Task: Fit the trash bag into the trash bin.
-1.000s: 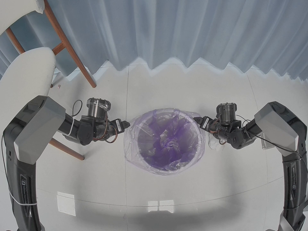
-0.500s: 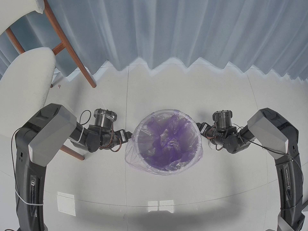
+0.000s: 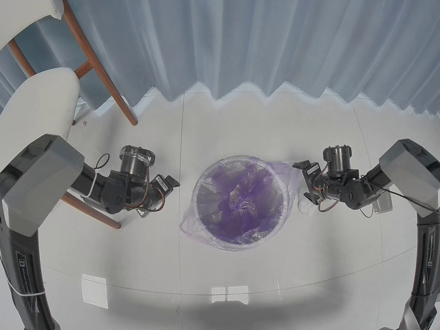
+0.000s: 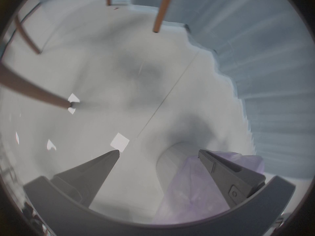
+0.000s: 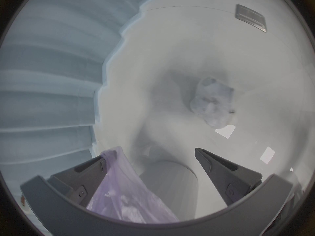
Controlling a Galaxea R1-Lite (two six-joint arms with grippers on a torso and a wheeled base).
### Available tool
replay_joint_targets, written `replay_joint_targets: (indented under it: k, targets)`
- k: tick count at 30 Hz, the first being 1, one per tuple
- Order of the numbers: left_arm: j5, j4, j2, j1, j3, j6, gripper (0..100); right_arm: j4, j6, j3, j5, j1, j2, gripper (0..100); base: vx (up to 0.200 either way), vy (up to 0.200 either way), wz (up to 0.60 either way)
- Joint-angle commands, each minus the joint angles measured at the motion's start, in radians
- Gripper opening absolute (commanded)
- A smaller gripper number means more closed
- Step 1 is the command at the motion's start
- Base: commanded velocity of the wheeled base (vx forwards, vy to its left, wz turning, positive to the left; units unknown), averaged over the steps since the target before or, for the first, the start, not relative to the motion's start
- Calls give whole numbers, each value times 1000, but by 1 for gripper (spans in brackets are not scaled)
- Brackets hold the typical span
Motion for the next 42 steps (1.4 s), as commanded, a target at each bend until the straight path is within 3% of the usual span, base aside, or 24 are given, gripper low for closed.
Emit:
replay_joint_targets:
  k: [1, 4, 6, 7, 10, 15, 20, 26, 36, 42]
  targets:
    - [-5, 29, -221, -28, 237, -156, 100, 4, 64, 242, 29, -36, -199, 100, 0, 0, 0]
    - [-11, 21, -270, -63, 350, -156, 100, -2, 30, 348, 30, -33, -237, 100, 0, 0, 0]
    - [-16, 10, -307, -100, 452, -153, 100, -31, -76, 460, 24, -29, -248, 100, 0, 0, 0]
    - [-16, -8, -319, -114, 492, -150, 100, -81, -142, 522, 19, -29, -245, 100, 0, 0, 0]
    - [-21, -60, -333, -129, 553, -155, 100, -285, -231, 646, 21, -27, -222, 100, 0, 0, 0]
    - [-18, -108, -313, -163, 571, -150, 100, -597, -323, 815, 23, 40, -128, 100, 0, 0, 0]
    - [-18, -120, -249, -155, 519, -142, 100, -764, -360, 876, 24, 74, -70, 100, 0, 0, 0]
    - [-16, -141, -177, -153, 495, -92, 100, -802, -377, 859, 27, 97, -32, 100, 0, 0, 0]
    - [-19, -181, -117, -115, 447, -93, 100, -795, -414, 730, 42, 103, 33, 100, 0, 0, 0]
    - [-50, -171, -81, -110, 367, -92, 100, -729, -429, 652, 42, 97, 57, 100, 0, 0, 0]
